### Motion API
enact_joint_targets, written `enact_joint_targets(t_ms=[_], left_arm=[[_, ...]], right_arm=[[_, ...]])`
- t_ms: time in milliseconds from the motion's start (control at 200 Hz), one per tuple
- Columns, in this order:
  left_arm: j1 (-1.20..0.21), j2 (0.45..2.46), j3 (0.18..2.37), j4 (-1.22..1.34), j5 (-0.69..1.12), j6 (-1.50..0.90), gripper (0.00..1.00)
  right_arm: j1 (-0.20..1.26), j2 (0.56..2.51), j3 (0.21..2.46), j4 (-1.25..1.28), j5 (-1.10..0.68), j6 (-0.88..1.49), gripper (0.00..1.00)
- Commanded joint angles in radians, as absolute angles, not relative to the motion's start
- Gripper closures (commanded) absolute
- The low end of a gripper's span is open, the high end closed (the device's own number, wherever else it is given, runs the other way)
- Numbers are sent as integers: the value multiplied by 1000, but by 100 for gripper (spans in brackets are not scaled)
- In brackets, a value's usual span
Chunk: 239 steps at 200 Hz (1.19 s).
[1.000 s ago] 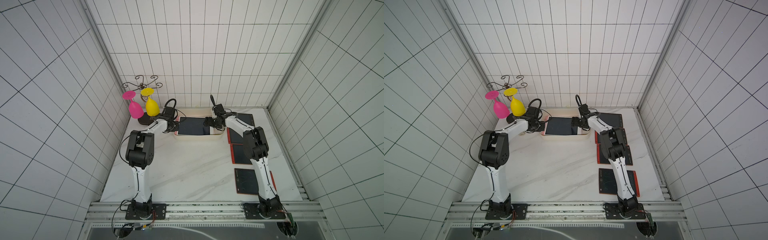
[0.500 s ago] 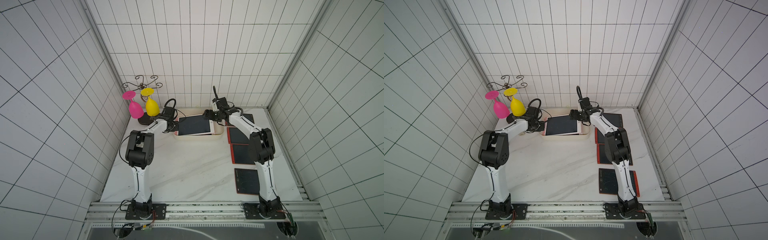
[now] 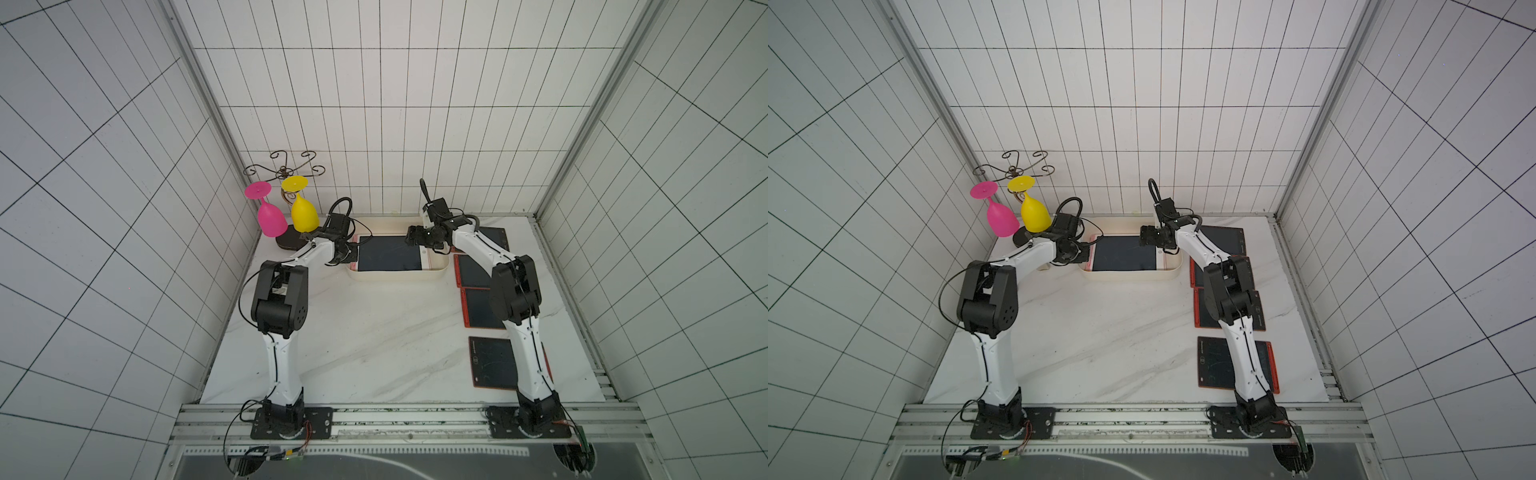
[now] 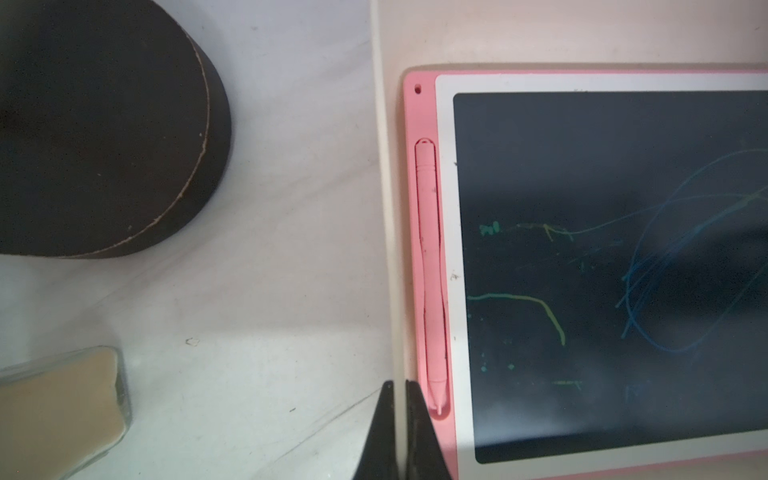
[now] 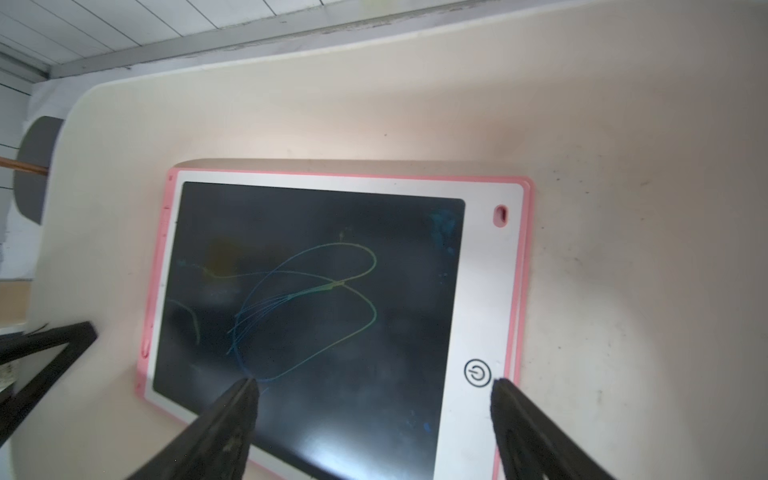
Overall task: Take out the writing tablet from the storage box
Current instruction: Pick up the writing tablet from the storage box.
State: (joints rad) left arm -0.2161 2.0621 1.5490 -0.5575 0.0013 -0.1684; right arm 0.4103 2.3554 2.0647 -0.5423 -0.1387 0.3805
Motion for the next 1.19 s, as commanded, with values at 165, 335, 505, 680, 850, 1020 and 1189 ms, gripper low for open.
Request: enact_joint_targets(t_ms=[165, 335, 505, 680, 850, 1020, 1189], left_arm=[[-223, 2025, 1555, -521, 10, -163, 100], [-224, 2026, 1555, -521, 10, -164, 100], [-225, 2033, 1558, -520, 19, -169, 100], [-224, 2036, 1559, -521, 20, -170, 100], [-224, 2033, 1557, -521, 21, -170, 100], [-225, 2030, 1555, -522, 19, -170, 100], [-226, 2026, 1553, -521, 21, -170, 100]], right_arm=[[401, 2444, 2129, -624, -49, 379, 11], [403, 2458, 2120, -619, -96, 380, 11], [438, 2424, 2077, -580, -103, 388, 12], [478, 2397, 2077, -581, -73, 394, 12], [488, 2378, 2105, -599, -64, 396, 12], [490, 2350, 2111, -601, -77, 396, 13], [489, 2328, 2117, -604, -100, 385, 15]])
